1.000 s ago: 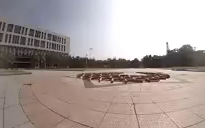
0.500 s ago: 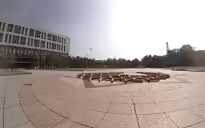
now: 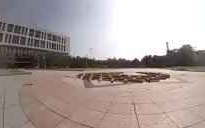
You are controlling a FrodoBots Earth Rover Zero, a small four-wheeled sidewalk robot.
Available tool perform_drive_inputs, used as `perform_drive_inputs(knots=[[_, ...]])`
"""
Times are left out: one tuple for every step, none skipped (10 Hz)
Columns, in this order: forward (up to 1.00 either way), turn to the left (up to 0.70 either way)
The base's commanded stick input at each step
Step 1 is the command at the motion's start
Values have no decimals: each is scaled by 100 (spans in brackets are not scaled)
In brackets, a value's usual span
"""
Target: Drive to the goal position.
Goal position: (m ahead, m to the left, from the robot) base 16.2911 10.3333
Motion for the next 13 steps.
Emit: perform_drive_inputs(knots=[[4, 0], [5, 0], [5, 0], [5, 0], [5, 0], [4, 0], [4, 0], [5, 0], [5, 0], [4, 0], [5, 0], [5, 0], [5, 0]])
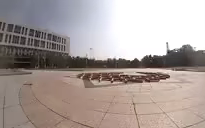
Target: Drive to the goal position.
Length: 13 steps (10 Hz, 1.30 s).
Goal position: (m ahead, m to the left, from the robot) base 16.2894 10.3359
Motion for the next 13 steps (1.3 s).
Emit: perform_drive_inputs(knots=[[5, 0], [5, 0], [4, 0], [4, 0], [4, 0], [5, 0], [4, 0], [4, 0], [4, 0], [4, 0], [4, 0], [5, 0], [5, 0]])
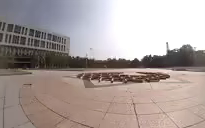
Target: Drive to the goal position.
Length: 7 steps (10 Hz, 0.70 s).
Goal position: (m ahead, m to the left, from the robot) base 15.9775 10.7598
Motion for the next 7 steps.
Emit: perform_drive_inputs(knots=[[5, 0], [5, 0], [5, 0], [4, 0], [4, 0], [5, 0], [5, 0]])
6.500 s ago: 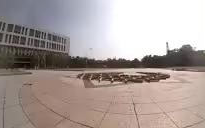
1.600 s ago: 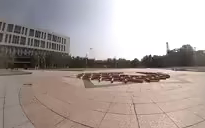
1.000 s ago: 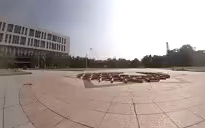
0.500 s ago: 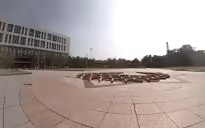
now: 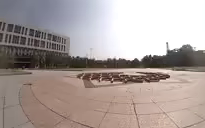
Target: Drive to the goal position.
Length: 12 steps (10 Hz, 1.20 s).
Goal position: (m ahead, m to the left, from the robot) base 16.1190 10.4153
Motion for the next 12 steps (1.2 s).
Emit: perform_drive_inputs(knots=[[5, 0], [5, 0], [5, 0], [4, 0], [5, 0], [4, 0], [4, 0], [4, 0], [5, 0], [5, 0], [4, 0], [5, 0]])
